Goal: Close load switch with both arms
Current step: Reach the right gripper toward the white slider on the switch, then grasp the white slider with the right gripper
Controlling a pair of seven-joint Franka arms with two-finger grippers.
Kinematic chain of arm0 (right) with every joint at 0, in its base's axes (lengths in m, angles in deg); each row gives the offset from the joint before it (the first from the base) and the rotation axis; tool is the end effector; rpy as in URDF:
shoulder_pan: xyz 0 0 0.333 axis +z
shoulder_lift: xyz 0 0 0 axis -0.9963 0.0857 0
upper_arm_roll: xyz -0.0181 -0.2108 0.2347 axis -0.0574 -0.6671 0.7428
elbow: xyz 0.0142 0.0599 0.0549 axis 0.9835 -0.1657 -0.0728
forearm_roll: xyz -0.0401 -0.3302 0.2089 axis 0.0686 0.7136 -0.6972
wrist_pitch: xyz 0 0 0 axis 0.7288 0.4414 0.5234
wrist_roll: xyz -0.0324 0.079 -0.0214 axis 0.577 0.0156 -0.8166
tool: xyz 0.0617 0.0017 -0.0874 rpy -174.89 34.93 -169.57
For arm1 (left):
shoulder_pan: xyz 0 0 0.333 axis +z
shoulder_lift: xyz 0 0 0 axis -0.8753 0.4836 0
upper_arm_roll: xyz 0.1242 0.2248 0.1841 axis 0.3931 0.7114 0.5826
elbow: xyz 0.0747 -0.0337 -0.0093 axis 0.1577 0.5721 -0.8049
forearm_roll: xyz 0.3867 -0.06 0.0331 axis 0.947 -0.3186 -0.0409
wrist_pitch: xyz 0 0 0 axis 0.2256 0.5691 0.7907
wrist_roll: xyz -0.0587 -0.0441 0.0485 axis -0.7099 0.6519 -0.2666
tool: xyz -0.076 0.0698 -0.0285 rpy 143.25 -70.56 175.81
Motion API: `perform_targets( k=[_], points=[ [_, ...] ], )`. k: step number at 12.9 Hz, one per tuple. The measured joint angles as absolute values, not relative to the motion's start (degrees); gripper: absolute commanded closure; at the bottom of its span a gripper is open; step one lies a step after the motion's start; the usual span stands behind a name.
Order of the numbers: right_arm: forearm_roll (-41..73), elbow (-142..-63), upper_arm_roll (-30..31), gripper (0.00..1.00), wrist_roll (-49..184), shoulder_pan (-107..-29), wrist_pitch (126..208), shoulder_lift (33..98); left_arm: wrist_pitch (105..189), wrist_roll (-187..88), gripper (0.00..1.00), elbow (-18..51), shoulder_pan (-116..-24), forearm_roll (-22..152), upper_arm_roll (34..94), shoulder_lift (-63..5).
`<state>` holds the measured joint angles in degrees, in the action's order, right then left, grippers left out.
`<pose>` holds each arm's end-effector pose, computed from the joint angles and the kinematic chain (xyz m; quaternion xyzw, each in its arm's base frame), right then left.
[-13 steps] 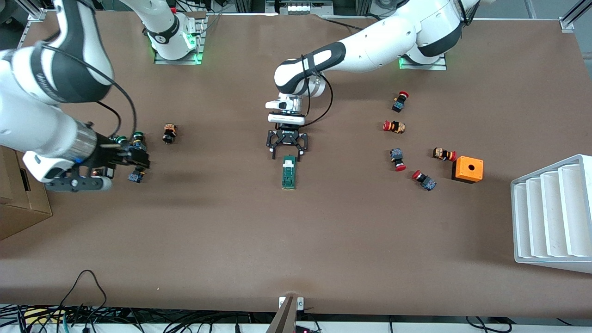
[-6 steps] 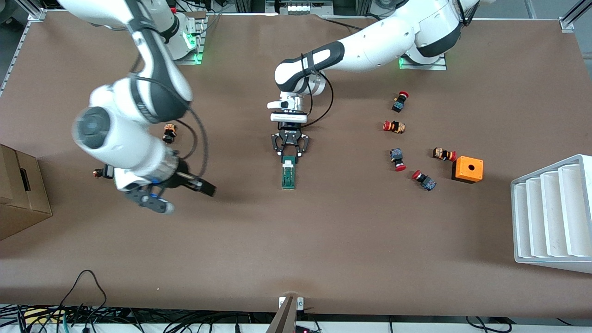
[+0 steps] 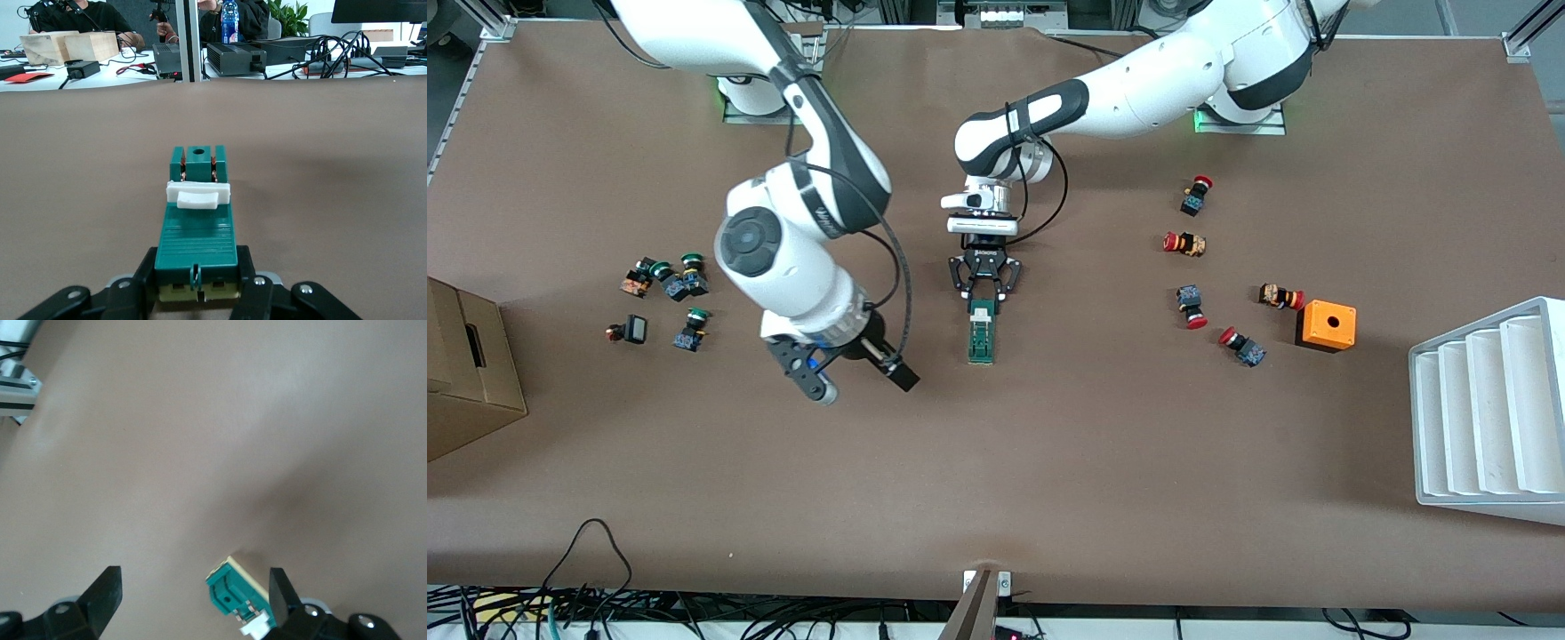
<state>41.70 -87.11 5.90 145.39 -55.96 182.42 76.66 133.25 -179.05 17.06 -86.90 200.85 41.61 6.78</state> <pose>0.6418 0.3584 0.3545 -0.8963 0.4224 -0.0096 0.1351 0.3533 -0.5414 0.0736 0.8386 -0.0166 0.5444 0.0035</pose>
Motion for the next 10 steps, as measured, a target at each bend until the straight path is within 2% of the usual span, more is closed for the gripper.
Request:
perform_targets(
  k=[4, 7, 8, 10],
  points=[
    [41.7, -89.8, 7.1, 0.05, 159.4, -53.7, 184.8, 77.7, 133.2, -179.1, 0.99, 17.1, -86.9, 200.9, 41.6, 6.8],
    [41.7, -90.2, 7.2, 0.2, 166.0, -51.0, 187.1, 80.0, 133.2, -179.1, 0.99, 17.1, -86.9, 200.9, 41.6, 6.8],
    [41.7, -90.2, 7.2, 0.28, 167.2, -50.1, 187.6, 80.8, 133.2, -179.1, 0.99, 17.1, -86.9, 200.9, 41.6, 6.8],
    [41.7, -90.2, 7.2, 0.34, 169.1, -48.7, 188.5, 82.0, 133.2, -179.1, 0.99, 17.1, -86.9, 200.9, 41.6, 6.8]
  ],
)
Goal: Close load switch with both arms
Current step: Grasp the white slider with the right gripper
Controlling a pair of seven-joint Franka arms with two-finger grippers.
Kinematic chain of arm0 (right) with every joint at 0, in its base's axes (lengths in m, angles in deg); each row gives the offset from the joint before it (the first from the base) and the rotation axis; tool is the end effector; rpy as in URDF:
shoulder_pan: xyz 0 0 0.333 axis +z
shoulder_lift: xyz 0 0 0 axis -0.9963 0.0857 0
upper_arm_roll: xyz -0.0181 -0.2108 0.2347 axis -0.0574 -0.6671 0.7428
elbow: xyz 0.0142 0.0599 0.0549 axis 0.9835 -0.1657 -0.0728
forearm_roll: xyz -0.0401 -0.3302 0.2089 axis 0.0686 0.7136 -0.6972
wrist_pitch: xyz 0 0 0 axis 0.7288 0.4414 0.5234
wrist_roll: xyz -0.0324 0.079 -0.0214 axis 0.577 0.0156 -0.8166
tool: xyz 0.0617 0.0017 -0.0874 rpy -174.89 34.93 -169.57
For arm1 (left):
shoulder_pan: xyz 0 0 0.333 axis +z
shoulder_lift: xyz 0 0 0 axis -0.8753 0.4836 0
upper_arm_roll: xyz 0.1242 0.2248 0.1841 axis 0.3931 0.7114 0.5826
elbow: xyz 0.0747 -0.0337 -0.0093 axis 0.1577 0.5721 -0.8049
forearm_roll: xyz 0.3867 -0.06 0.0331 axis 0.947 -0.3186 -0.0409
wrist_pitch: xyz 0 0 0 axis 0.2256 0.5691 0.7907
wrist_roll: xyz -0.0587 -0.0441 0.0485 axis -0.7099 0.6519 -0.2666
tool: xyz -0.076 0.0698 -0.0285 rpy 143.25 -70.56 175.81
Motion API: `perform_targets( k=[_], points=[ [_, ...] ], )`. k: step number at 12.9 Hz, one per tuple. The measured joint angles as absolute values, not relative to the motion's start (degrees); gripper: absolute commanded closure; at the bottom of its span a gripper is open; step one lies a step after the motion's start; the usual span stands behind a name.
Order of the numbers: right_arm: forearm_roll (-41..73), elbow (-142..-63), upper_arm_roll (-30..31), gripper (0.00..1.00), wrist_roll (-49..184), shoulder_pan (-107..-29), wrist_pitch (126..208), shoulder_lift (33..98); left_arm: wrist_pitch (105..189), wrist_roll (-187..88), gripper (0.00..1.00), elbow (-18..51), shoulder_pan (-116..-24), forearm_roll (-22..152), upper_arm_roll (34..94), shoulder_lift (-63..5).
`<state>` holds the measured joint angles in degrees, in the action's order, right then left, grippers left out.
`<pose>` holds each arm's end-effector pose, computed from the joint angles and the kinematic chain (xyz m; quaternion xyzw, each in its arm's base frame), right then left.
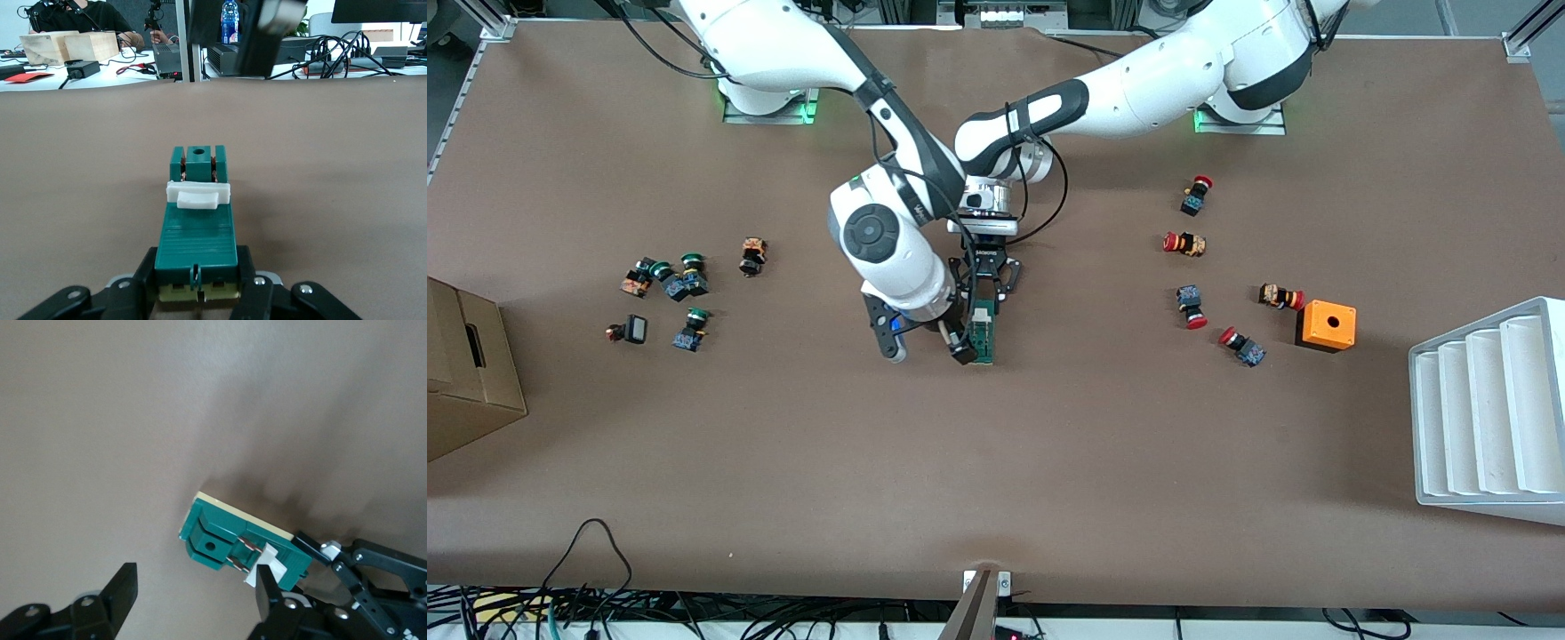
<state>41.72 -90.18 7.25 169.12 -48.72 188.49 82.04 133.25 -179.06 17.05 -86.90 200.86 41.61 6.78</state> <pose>0.5809 0.4426 0.2714 -0.8277 0.5485 0.0359 0.1130 0.3534 -0.5415 0.0737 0.8386 -0.0165 0.5445 0.0036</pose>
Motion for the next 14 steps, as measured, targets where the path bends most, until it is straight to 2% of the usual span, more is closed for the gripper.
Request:
perform_targets(
  k=[3, 6, 14],
  points=[
    [41.8, -90.2, 7.9, 0.42, 171.3, -48.0, 188.7, 82.7, 133.2, -179.1, 0.99, 17.1, -86.9, 200.9, 41.6, 6.8],
    [41.9, -91.5, 8.4, 0.44, 172.6, -47.5, 188.7, 82.9, 133.2, -179.1, 0.99, 17.0, -86.9, 200.9, 41.6, 6.8],
    [42.7, -95.1, 9.4, 0.44, 173.9, -46.7, 191.0, 82.9, 133.0, -179.1, 0.99, 17.0, -87.1, 200.9, 41.7, 6.8]
  ],
)
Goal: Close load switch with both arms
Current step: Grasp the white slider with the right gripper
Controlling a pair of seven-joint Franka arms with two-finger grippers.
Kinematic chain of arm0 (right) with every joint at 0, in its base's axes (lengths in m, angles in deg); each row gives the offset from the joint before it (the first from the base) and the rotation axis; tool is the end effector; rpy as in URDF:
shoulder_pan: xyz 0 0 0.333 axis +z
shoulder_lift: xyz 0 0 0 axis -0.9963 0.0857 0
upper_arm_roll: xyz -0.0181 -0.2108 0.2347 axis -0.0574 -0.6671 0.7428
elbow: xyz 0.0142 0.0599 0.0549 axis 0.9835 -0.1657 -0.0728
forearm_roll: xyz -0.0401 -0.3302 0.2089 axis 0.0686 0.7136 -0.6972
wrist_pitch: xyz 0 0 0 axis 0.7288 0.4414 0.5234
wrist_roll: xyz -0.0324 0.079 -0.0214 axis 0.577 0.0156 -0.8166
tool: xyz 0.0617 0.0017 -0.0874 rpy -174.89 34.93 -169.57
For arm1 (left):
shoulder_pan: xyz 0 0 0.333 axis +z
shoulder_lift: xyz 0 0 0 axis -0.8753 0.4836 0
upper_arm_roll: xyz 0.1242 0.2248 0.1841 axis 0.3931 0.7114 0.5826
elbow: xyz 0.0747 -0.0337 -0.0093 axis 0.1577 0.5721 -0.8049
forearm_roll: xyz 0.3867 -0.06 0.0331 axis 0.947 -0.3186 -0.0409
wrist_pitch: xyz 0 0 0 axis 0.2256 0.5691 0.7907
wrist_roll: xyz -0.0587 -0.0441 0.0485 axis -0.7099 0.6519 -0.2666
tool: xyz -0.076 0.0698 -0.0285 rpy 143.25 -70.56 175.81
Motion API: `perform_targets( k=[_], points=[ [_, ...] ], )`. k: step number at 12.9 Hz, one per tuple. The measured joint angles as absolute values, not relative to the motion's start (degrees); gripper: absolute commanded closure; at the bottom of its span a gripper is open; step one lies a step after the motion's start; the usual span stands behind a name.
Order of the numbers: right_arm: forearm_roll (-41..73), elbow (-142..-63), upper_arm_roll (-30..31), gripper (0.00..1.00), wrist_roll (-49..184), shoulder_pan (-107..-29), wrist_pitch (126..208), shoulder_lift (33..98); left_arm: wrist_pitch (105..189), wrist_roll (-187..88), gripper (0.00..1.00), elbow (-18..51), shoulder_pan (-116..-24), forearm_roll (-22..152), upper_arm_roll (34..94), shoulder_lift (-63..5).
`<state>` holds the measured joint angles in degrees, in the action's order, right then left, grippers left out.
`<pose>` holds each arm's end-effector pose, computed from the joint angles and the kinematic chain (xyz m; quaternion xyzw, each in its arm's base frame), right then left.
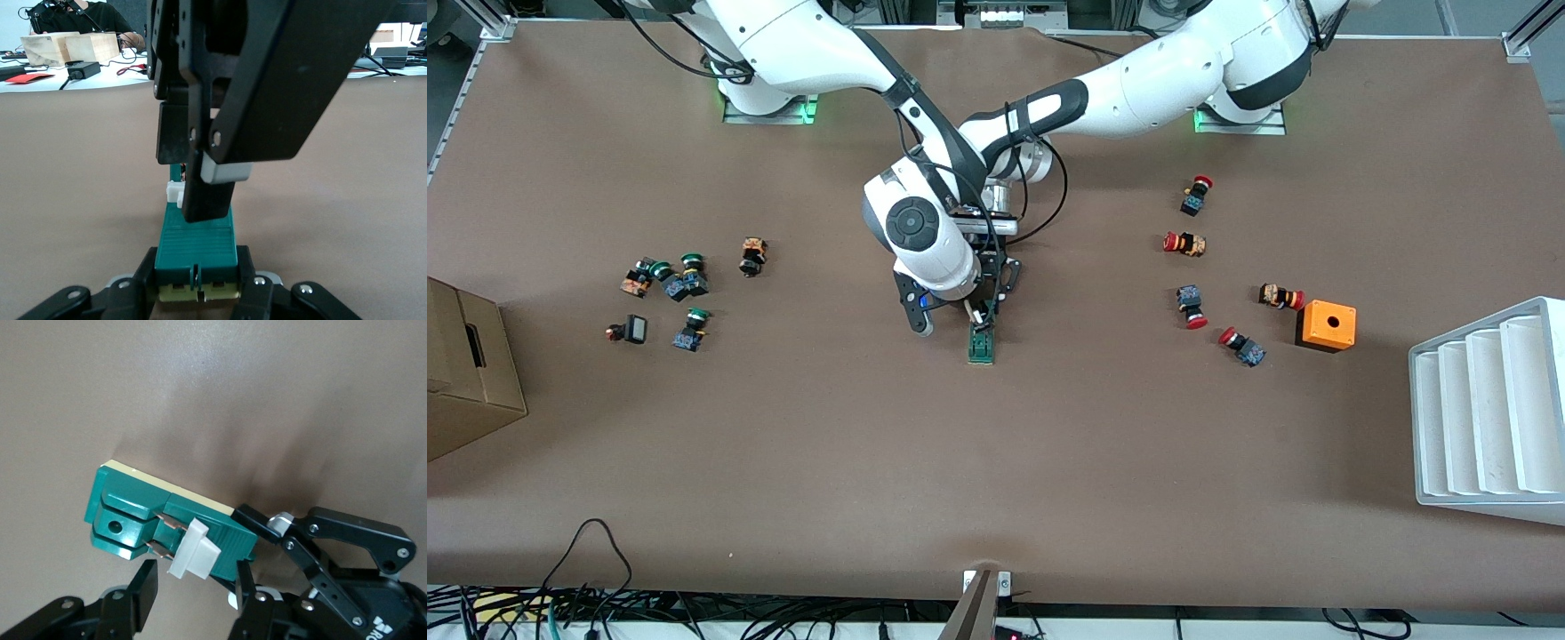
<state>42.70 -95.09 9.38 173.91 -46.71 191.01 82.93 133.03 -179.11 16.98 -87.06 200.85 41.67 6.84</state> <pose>0.5351 0.4664 0.2264 -0.8241 0.5576 0.0548 0.0833 0.3529 -0.5419 0.0733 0.8378 -0.0162 0.5457 0.0029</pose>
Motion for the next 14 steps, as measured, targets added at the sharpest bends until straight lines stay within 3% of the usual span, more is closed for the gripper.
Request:
perform_targets(
  k=[9, 14],
  points=[
    [45.1, -95.6, 9.4, 0.46, 174.6, -46.7, 194.7, 84.4, 133.0, -179.2, 0.99, 16.9, -87.1, 200.9, 41.7, 6.9],
    [45.4, -95.6, 9.6, 0.64, 174.7, -46.7, 194.8, 84.2, 132.9, -179.5, 0.99, 16.9, -87.1, 200.8, 41.7, 6.9]
  ],
)
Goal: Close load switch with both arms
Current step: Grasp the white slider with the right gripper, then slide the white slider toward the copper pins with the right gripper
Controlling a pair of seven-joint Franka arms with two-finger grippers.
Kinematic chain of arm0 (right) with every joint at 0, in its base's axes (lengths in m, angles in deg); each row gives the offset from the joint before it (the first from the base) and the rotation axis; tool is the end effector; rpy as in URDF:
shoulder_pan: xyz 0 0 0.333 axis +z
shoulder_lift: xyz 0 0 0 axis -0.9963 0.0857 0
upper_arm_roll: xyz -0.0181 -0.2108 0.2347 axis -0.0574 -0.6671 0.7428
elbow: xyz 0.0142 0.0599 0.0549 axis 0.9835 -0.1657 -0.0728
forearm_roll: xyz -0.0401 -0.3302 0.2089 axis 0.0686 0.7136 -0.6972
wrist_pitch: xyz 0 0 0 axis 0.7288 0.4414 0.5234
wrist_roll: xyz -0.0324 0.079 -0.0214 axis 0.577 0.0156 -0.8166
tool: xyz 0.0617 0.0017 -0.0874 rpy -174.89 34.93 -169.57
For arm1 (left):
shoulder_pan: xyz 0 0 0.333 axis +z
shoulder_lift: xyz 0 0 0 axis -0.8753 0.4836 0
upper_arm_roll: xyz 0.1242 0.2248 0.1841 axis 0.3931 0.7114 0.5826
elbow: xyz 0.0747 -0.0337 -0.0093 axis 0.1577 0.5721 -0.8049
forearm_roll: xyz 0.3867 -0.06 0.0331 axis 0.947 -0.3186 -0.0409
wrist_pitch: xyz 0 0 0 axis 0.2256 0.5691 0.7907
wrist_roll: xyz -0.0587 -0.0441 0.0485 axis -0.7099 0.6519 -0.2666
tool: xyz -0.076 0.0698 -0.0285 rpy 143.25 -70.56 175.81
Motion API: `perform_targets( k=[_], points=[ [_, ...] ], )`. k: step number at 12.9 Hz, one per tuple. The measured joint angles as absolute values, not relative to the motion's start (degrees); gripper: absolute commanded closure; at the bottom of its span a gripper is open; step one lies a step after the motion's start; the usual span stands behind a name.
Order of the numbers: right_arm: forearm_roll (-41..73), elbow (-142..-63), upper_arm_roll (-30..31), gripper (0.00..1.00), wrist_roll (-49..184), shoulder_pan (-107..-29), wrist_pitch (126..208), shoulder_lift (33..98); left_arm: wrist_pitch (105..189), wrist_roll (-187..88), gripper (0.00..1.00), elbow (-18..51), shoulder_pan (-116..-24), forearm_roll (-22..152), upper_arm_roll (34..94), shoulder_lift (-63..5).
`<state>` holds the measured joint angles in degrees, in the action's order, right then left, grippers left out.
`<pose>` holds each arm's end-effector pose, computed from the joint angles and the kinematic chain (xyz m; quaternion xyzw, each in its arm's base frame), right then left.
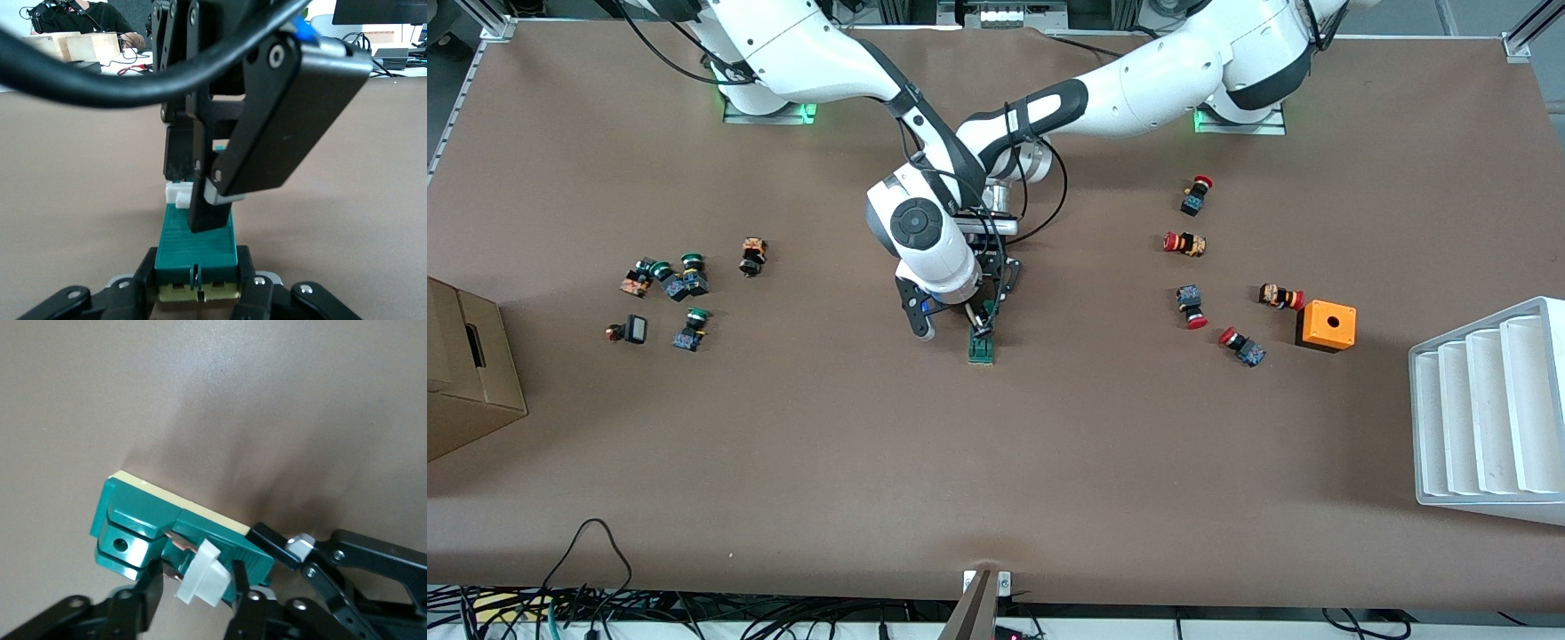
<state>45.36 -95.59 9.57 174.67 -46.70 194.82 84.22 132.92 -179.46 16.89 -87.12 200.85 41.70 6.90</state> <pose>0.5353 0.4677 0.2133 -0.8286 0.5507 0.0338 0.0945 0.3531 -0.5420 0.0730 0.8375 -0.0132 0.5463 0.0041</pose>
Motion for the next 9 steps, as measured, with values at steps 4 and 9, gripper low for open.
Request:
perform_targets(
  k=[4, 9],
  points=[
    [45.4, -95.5, 9.5, 0.66, 175.0, -46.9, 193.2, 83.3, 132.9, -179.5, 0.99, 16.8, -87.1, 200.8, 41.7, 6.9],
    [45.4, -92.7, 9.3, 0.7, 175.1, -48.0, 192.0, 83.0, 132.9, -179.5, 1.0, 16.8, -87.2, 200.8, 41.7, 6.9]
  ],
)
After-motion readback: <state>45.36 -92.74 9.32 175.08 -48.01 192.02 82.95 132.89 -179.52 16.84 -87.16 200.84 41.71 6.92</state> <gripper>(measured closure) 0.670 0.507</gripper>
